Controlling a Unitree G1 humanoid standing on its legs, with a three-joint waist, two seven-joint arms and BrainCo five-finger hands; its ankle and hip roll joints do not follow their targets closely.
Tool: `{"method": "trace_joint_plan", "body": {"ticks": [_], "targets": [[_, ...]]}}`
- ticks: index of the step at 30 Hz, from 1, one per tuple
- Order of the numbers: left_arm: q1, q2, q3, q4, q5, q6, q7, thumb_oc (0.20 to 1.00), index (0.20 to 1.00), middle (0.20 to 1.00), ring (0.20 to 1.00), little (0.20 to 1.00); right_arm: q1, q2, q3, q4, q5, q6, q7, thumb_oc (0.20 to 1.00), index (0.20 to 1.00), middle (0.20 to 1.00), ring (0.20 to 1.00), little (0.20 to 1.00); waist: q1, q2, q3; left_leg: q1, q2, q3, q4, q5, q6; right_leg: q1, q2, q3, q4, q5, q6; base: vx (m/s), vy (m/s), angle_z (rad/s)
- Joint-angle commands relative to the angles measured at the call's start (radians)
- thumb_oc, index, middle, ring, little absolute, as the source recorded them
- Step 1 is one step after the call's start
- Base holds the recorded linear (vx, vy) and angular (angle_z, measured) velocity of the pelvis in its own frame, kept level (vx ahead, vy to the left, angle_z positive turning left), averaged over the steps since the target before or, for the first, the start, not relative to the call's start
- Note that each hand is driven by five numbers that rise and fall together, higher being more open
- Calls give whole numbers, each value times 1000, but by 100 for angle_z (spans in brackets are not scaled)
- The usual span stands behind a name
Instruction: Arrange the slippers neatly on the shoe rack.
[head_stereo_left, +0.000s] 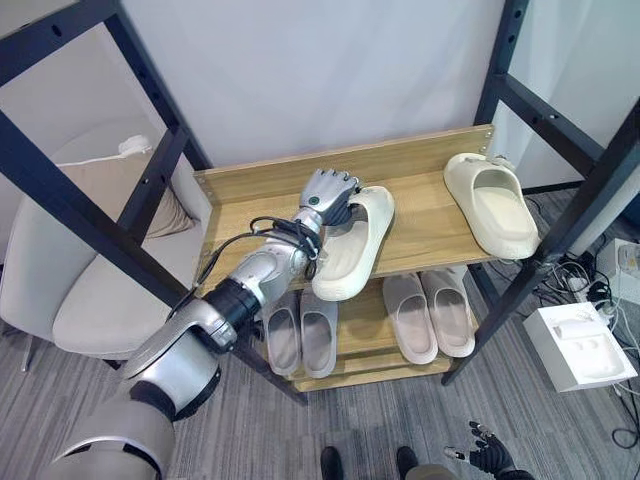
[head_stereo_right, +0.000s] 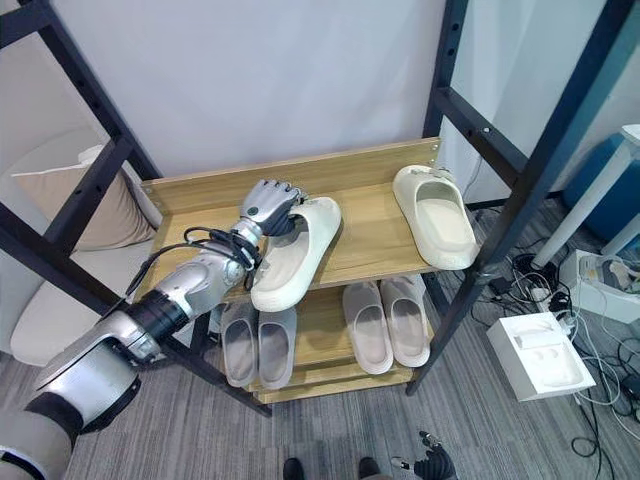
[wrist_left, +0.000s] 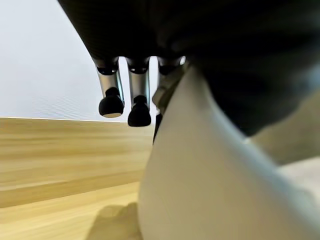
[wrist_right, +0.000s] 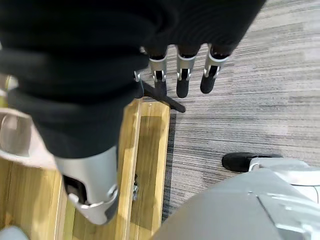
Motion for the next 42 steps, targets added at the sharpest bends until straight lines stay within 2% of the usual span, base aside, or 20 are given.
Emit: {"method": "trace_joint_plan", "body": {"ticks": [1, 11, 18, 24, 25, 27, 28, 35, 42], "targets": [[-188, -32, 32, 134, -34, 7, 36, 200, 200, 200, 200, 200, -6, -23, -40, -12, 27, -18, -30, 1000, 1000, 1000, 1000, 1000, -17, -26, -3, 71, 46, -15, 0, -65, -48, 23, -52, -25, 8, -59, 49, 20, -6, -7], [-293, -102, -68, 423, -42, 23, 33, 200, 200, 200, 200, 200, -25, -50, -59, 33, 45, -27, -66, 1000, 1000, 1000, 1000, 1000, -86, 6, -6, 81, 58, 28, 0, -68, -56, 4, -41, 20, 12, -57, 49, 23, -10, -14], [-316, -113, -86, 503, -42, 34, 24, 200, 200, 200, 200, 200, -35, -60, -64, 51, 53, -31, -77, 1000, 1000, 1000, 1000, 1000, -109, 14, -6, 82, 63, 39, 0, -68, -59, -3, -35, 34, 13, -57, 48, 23, -13, -10], [-333, -120, -58, 560, -85, 51, 34, 200, 200, 200, 200, 200, -46, -62, -61, 66, 60, -33, -82, 1000, 1000, 1000, 1000, 1000, -128, 21, -6, 75, 67, 50, 0, -67, -64, -15, -32, 42, 12, -52, 47, 9, -8, -3], [-331, -120, -49, 566, -97, 53, 37, 272, 272, 272, 272, 272, -47, -61, -60, 67, 62, -33, -83, 1000, 1000, 1000, 1000, 1000, -129, 21, -6, 74, 68, 51, 0, -67, -64, -15, -31, 44, 11, -52, 47, 0, 0, 0], [-327, -125, -33, 569, -120, 53, 43, 514, 514, 514, 514, 514, -48, -58, -59, 68, 62, -31, -83, 1000, 1000, 1000, 1000, 1000, -131, 20, -6, 74, 68, 51, 0, -66, -64, -14, -30, 45, 11, -52, 46, 0, 0, 0], [-322, -130, -28, 567, -133, 52, 42, 1000, 1000, 1000, 1000, 1000, -50, -57, -57, 72, 63, -30, -83, 1000, 1000, 1000, 1000, 1000, -131, 20, -6, 75, 68, 50, 0, -66, -65, -12, -30, 43, 11, -52, 45, 0, 0, 0], [-303, -146, -5, 538, -207, 30, 35, 1000, 1000, 1000, 1000, 1000, -55, -38, -51, 89, 63, -23, -80, 1000, 1000, 1000, 1000, 1000, -116, 16, -10, 80, 66, 41, 0, -67, -62, 2, -32, 30, 8, -56, 43, 0, 0, 0], [-309, -124, -15, 408, -212, 9, 13, 1000, 1000, 1000, 1000, 1000, -66, -32, -68, 100, 80, -20, -69, 1000, 1000, 1000, 1000, 1000, -81, 6, -11, 80, 60, 12, 0, -65, -57, 20, -37, 0, 6, -63, 41, -6, -9, 11]]}}
